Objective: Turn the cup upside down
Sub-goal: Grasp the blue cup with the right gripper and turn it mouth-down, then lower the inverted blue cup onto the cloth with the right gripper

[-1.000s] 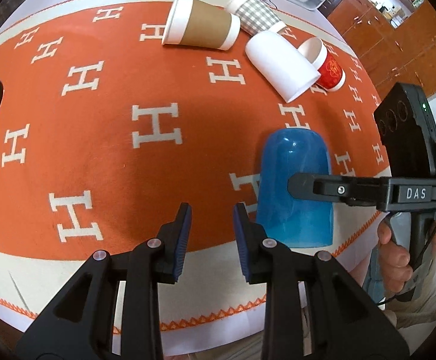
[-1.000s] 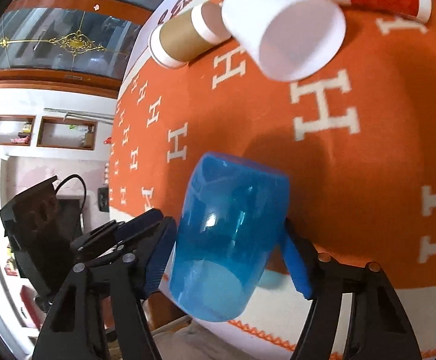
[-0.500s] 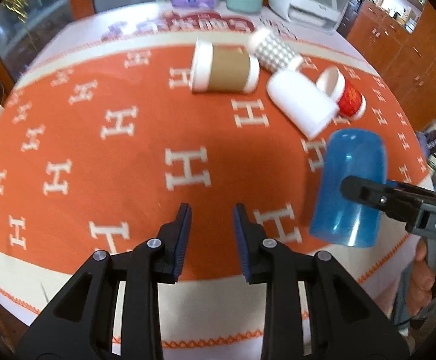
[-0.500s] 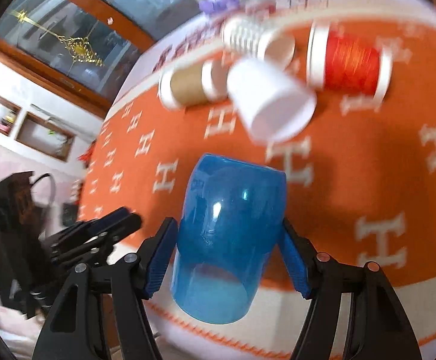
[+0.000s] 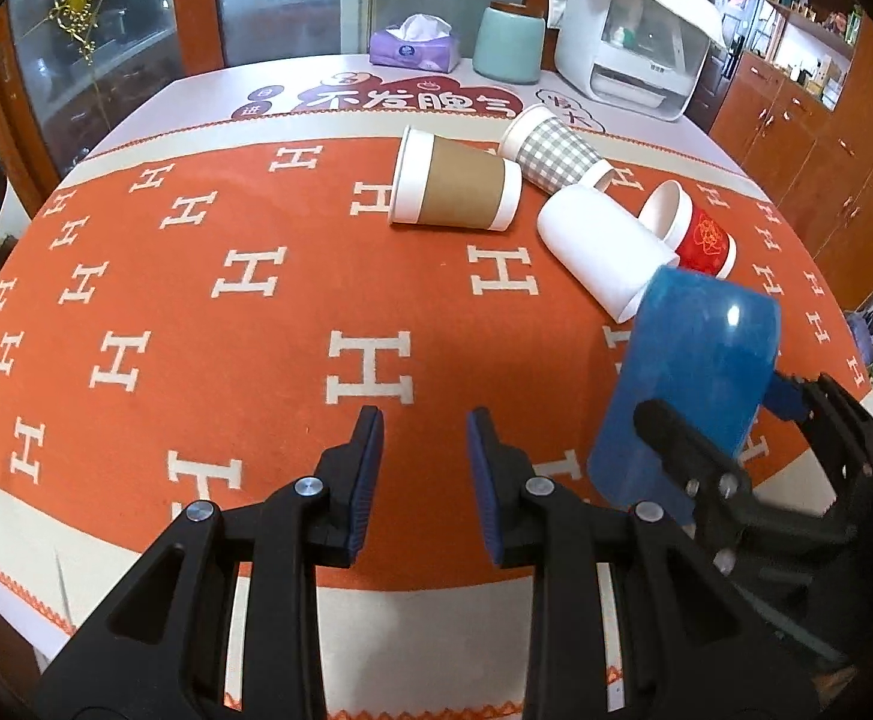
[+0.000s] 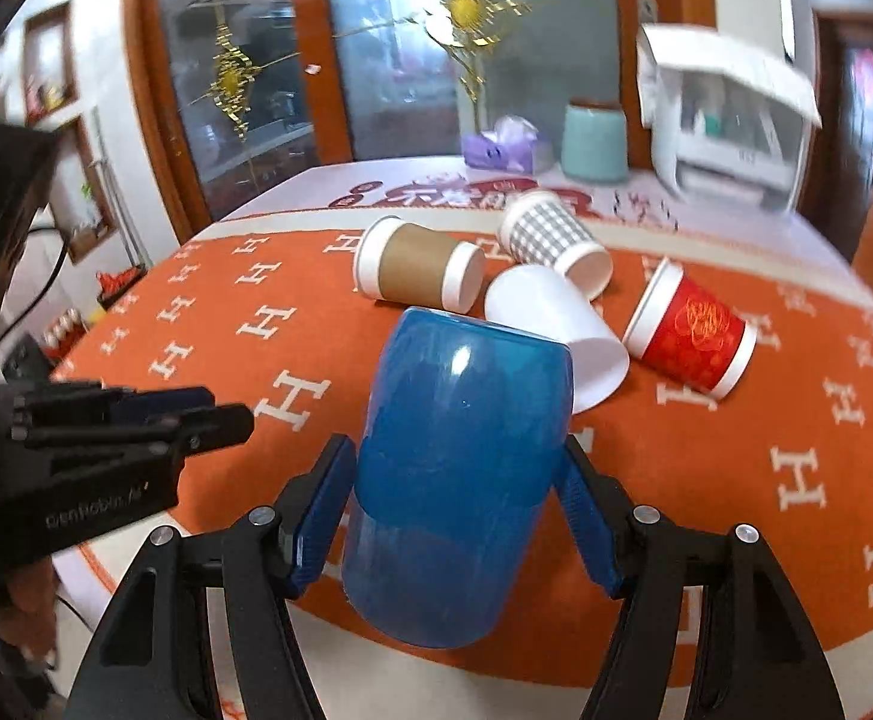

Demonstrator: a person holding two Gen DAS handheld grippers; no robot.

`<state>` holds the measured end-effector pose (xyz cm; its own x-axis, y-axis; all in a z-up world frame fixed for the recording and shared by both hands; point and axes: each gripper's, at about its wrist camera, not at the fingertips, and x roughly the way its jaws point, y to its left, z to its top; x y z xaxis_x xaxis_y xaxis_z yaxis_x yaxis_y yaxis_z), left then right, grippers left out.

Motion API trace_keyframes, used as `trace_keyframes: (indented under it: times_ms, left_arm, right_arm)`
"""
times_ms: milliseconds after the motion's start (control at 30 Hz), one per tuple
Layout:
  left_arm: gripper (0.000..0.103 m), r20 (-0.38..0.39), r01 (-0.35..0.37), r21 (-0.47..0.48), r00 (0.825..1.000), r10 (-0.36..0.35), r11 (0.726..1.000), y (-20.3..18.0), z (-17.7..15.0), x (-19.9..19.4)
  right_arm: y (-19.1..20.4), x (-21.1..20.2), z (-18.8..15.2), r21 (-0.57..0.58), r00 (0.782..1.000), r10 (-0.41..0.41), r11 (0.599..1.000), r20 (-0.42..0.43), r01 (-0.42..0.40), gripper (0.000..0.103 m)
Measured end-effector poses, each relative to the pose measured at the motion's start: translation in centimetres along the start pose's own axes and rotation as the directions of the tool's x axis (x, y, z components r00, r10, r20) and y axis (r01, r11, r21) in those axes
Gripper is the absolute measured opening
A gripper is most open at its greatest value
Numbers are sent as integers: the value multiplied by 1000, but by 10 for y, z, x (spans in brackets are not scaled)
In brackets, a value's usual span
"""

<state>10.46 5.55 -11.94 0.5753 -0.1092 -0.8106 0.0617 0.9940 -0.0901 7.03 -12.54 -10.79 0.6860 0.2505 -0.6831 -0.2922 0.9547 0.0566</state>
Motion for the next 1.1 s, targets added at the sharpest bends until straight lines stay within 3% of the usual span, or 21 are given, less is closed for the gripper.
trace_keyframes:
  times_ms: [267,367,700,733,867,1000,1100]
  left_arm:
    - [26,108,-36,18,994,33,999,1,-14,-6]
    - [26,156,-43,22,987,39,999,2,-19,-13]
    - [26,159,-42,45,987,35,998,-3,-32,-31]
    - [28,148,-34,46,989,27,998,-2,-33,-31]
    - [68,158,-16,17,987,13,1000,3,-38,-37]
    - [75,191,-32,11,981,30,999,2,-41,-48]
    - [76,193,-45,24,980,40,999,-2,-42,-52]
  right_arm:
    - [11,-10,-27,-34,999,-19,999,26,20,67]
    - [11,-9,-39,-1,1000,22,1000,-18,-22,67]
    - [23,-14,-57,-24,1000,-15,1000,-26,14,64]
    - [23,-15,-55,-25,1000,-20,1000,-21,19,64]
    - [25,-23,-54,-23,1000,-28,999,-12,28,67]
    - [25,-35,-56,-3,1000,-23,1000,8,23,77]
    - [24,-47,-57,15,1000,-5,1000,19,5,78]
